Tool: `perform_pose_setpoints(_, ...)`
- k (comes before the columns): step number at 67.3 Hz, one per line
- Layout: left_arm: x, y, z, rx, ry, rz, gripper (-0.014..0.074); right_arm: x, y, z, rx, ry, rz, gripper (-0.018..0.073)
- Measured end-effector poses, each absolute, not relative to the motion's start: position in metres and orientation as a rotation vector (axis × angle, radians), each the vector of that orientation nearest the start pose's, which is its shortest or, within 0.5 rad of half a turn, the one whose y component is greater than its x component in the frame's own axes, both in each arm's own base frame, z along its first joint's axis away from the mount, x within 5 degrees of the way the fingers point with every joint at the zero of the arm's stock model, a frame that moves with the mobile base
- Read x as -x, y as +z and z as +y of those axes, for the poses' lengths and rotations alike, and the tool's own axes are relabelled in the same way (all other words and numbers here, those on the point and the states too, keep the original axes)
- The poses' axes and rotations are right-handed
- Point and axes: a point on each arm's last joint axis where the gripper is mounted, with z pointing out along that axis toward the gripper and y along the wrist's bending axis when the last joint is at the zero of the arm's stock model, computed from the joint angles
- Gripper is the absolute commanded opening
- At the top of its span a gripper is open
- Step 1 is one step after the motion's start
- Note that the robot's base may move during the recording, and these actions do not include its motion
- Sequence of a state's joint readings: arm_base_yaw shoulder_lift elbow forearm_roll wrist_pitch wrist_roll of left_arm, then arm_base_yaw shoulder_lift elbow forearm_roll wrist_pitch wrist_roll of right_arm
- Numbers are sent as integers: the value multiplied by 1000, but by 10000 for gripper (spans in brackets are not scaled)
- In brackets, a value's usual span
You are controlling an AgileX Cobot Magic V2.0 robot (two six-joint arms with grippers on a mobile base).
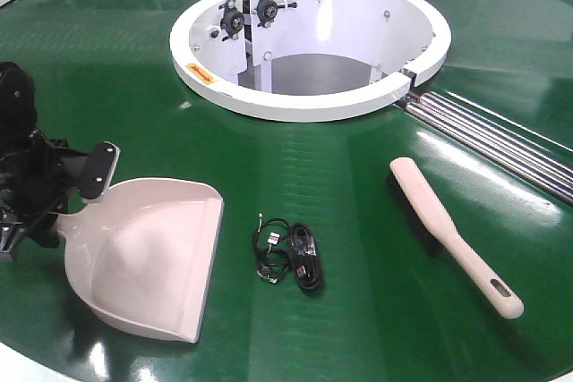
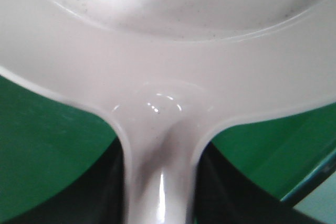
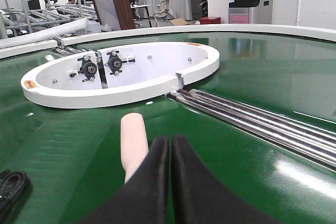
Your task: Clean and inspect green conveyor with broom and dustpan
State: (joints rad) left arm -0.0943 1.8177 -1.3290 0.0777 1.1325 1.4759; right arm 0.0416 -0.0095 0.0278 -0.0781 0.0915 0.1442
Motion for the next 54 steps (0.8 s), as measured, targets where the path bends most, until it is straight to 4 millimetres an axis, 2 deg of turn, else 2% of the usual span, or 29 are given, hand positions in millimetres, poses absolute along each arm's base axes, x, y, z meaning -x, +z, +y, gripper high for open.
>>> perform_pose_setpoints(10, -346, 226, -27, 2248, -128, -2189, -8, -57, 196, 2, -25, 78, 1594, -10)
perform_pose_setpoints(29, -344, 226, -43, 2283, -124, -2165, -8, -57, 196, 2, -25, 78, 1594, -10)
perform_pose_setpoints(54, -343, 226, -49, 2252, -82, -2225, -8, -57, 196, 2, -25, 78, 1594, -10)
